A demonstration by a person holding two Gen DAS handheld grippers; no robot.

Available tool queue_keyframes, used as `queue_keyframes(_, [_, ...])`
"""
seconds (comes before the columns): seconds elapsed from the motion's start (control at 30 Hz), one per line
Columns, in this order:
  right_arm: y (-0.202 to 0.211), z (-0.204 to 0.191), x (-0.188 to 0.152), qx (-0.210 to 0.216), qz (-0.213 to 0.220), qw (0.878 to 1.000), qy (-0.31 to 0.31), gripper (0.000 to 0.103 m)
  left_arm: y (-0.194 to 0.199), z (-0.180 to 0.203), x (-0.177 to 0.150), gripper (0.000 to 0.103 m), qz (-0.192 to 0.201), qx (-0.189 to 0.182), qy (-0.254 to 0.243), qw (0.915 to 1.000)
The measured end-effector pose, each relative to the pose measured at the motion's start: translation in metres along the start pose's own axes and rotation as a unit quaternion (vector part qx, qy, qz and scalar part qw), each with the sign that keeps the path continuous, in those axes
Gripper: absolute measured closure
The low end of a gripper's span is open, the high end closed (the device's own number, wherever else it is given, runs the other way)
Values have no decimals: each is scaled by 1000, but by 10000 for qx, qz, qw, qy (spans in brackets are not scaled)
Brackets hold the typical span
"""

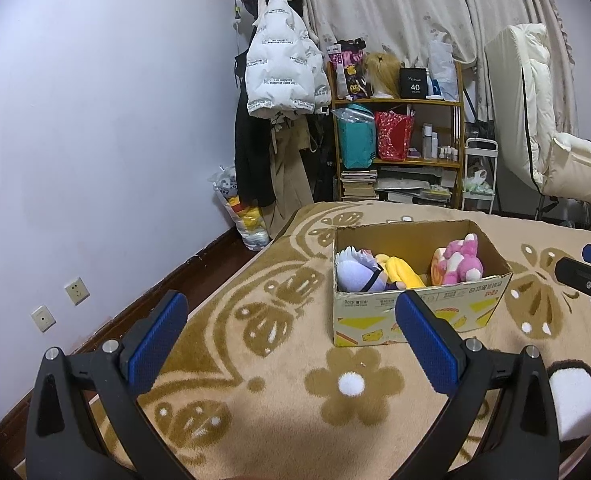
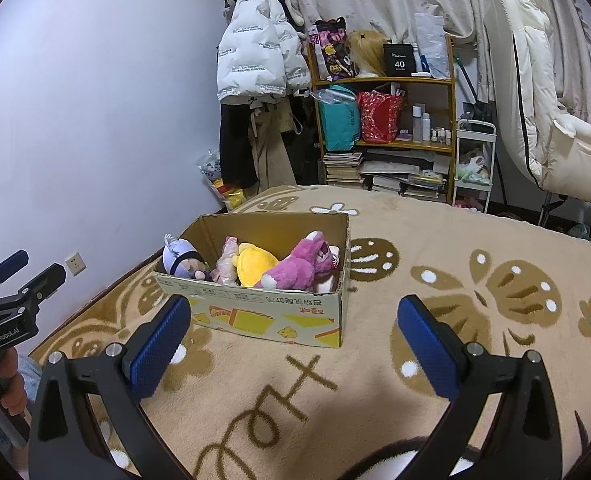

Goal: Organize soft objects

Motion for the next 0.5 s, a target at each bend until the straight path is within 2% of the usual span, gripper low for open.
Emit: queue_keyframes(0.5, [0,1,0,-19,2,10000,-8,0,0,6,-3,0,-47,-55,-106,9999])
Point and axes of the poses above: each gripper's, at about its wrist camera, not at the fingertips, and y roughly against the way its jaws point, z to its right, x to its top, the point moved 3 cm from there along -y, roughly the way its jaws point, and after that the axes turned 1 degree about z, right-handed, at the moved point
